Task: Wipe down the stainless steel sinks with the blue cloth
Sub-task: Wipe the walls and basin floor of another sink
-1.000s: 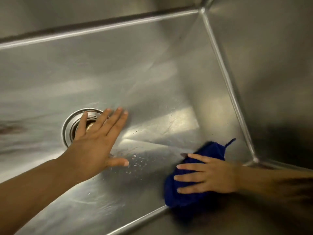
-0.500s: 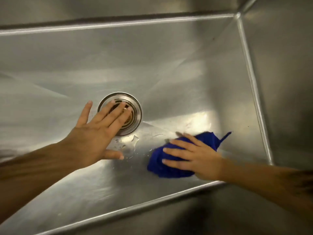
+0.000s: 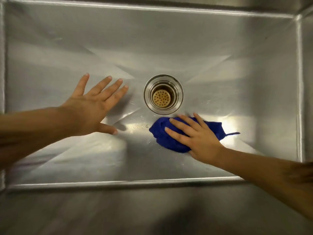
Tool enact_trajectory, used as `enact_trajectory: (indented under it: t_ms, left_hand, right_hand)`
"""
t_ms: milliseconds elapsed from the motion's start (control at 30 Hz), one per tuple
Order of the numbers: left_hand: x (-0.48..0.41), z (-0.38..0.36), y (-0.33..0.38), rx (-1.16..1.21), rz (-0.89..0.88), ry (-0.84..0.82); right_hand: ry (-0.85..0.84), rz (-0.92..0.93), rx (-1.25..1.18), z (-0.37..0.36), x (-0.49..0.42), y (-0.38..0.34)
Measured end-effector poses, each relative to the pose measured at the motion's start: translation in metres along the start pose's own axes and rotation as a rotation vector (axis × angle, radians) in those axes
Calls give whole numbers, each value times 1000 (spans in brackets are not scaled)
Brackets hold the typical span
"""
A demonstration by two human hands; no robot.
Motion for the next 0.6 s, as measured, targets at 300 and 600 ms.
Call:
enact_trajectory:
  t_ms: [300,600]
  left_hand:
    - [33,-21,-37,68,-47,132]
    - [46,-41,-61,7,101,-97]
  right_hand:
    - [11,276,71,7,-35,-46]
    - [60,160,-46,14,-67,-93]
Point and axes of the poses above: each hand's wrist, its own x-axis away from the middle knuckle, its own z-axis out of the back of the hand, y = z × x, the point moved 8 cm from there along -x, towards the middle knuckle, and after that the axes turned 7 degrees about x, right-handed, at the moved point
